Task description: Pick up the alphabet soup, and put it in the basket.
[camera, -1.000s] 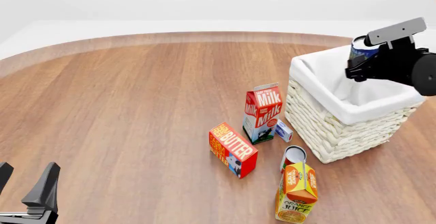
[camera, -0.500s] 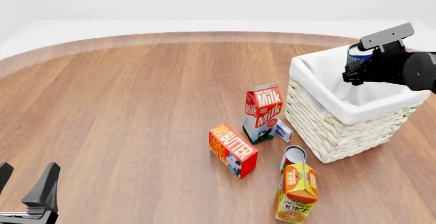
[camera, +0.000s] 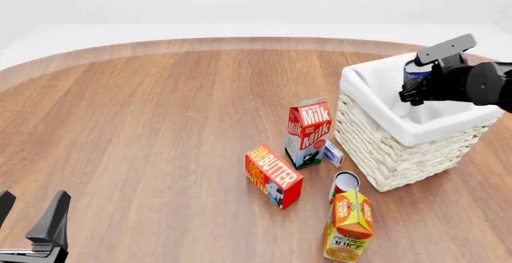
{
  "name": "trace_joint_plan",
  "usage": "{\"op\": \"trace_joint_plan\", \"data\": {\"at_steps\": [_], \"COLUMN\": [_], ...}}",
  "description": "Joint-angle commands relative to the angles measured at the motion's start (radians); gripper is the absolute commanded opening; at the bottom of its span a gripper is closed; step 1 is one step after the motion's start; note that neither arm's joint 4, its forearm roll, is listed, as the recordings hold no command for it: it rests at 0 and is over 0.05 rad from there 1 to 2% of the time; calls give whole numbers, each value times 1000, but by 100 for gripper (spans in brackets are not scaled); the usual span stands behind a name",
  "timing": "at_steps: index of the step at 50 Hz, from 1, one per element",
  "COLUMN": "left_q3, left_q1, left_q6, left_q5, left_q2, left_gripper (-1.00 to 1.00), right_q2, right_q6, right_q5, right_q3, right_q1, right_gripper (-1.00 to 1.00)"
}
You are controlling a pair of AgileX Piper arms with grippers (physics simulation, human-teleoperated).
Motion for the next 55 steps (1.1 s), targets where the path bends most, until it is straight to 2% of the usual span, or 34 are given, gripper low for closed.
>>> {"op": "trace_joint_plan", "data": {"at_steps": [1, 23, 55], "left_q3": [0, 0, 0], "left_q1": [0, 0, 0], "left_q6": [0, 0, 0], "left_q5": [0, 0, 0], "left_q2": [0, 0, 0], "left_gripper": [100, 100, 100], "right_q2": [15, 69, 162], "right_q6": [14, -2, -30], "right_q5": [4, 18, 15], "right_q3": [-16, -26, -66], "right_q1": [4, 21, -11], "right_gripper": [-100, -100, -100]}}
